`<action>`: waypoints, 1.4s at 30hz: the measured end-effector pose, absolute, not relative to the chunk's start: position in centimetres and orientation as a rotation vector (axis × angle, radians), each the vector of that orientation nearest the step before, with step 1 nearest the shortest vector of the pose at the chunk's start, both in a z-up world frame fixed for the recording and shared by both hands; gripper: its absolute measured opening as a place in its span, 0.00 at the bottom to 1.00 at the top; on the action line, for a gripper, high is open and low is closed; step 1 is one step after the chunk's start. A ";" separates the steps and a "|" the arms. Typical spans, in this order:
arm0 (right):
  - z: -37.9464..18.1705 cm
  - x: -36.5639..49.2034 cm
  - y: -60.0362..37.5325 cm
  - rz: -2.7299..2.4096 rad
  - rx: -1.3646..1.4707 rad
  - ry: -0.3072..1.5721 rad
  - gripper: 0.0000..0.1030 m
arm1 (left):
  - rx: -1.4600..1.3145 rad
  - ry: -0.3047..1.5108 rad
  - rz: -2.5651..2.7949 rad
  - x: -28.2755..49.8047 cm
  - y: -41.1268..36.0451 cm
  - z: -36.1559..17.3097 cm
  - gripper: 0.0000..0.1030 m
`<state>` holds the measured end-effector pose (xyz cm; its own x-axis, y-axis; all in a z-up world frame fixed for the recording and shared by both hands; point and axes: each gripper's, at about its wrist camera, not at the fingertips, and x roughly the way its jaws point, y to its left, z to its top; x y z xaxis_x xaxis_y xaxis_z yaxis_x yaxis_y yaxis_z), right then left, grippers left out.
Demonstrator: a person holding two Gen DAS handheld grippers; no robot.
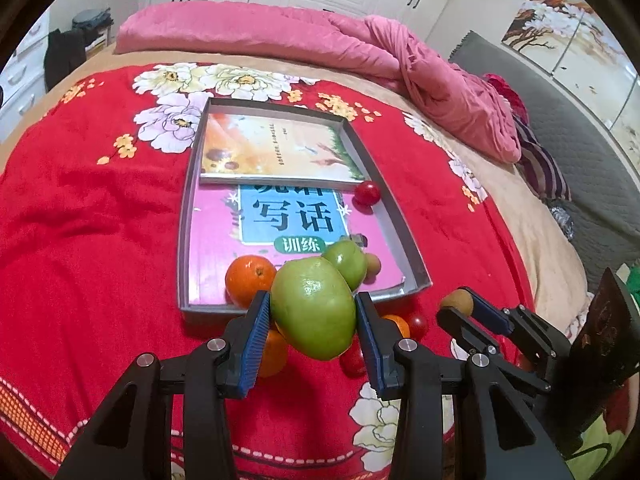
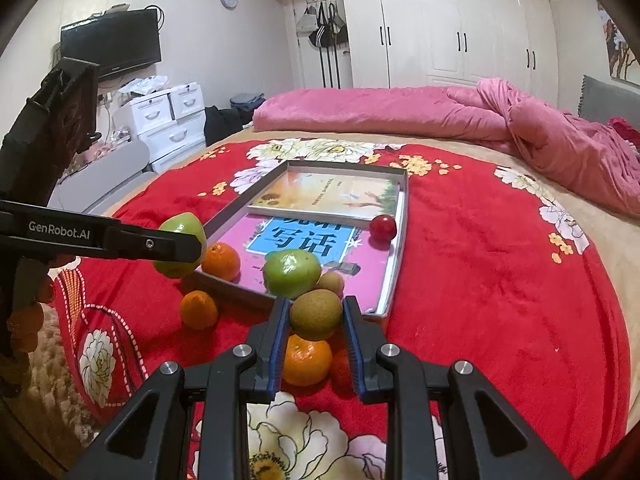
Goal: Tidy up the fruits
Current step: 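Lift and carry the green fruit and brown fruit over the tray with both tools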
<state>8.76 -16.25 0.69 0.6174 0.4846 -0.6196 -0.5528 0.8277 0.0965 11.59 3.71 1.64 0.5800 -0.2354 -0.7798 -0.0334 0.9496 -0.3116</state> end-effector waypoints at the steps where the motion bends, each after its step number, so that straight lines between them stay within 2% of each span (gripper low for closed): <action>1: 0.7 8.9 -16.3 0.597 -0.105 0.678 0.26 | -0.307 0.949 -0.118 11.8 3.7 1.6 0.43; 42: 0.5 13.4 -16.0 0.574 -0.121 0.647 0.26 | -0.213 1.014 -0.036 20.1 3.4 -1.7 0.43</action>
<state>13.42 -16.02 0.53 0.6492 0.4674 -0.6001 -0.5408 0.8384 0.0678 20.08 3.36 -1.68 0.5294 -0.1286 -0.8385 -0.0689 0.9787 -0.1936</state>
